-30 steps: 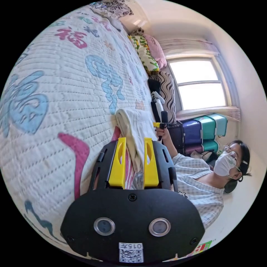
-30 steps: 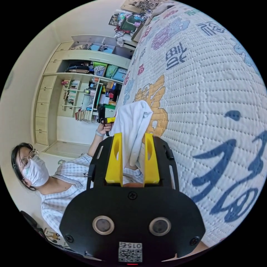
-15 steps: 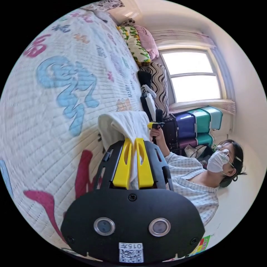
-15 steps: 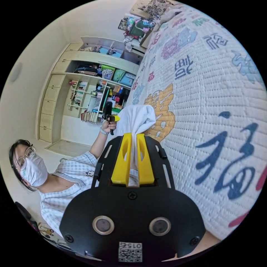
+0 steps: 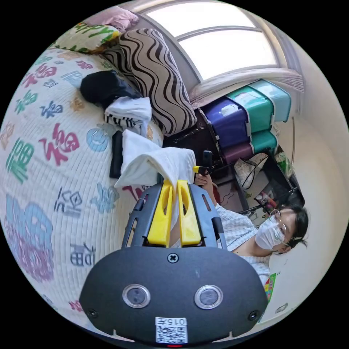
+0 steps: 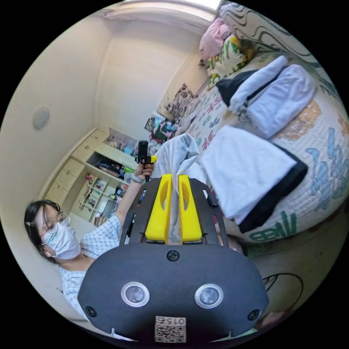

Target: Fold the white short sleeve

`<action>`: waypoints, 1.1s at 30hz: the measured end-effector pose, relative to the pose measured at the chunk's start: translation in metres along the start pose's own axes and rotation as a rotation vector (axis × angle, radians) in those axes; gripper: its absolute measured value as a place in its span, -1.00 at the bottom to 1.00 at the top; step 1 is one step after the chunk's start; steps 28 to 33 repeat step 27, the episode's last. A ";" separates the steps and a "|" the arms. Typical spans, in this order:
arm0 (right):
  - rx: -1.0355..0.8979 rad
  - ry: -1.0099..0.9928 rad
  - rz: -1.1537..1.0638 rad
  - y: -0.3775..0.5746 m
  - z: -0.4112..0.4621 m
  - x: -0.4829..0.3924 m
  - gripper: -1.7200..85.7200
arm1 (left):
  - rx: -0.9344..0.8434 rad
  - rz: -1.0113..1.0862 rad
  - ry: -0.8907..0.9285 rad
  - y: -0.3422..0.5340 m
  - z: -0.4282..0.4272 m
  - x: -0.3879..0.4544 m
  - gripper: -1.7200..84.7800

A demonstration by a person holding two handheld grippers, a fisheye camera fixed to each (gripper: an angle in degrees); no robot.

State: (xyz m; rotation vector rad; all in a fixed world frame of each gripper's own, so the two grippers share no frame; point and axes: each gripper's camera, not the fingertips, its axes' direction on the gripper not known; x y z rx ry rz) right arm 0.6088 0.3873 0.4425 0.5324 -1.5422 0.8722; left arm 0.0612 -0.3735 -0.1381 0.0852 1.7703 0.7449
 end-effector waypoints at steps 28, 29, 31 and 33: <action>0.160 0.562 -0.257 -0.010 -0.047 -0.052 -0.74 | -0.009 0.095 -0.618 -0.191 0.255 -0.012 -0.58; 0.160 0.562 -0.257 -0.010 -0.047 -0.052 -0.74 | -0.009 0.095 -0.618 -0.191 0.255 -0.012 -0.58; 0.160 0.562 -0.257 -0.010 -0.047 -0.052 -0.74 | -0.009 0.095 -0.618 -0.191 0.255 -0.012 -0.58; 0.160 0.562 -0.257 -0.010 -0.047 -0.052 -0.74 | -0.009 0.095 -0.618 -0.191 0.255 -0.012 -0.58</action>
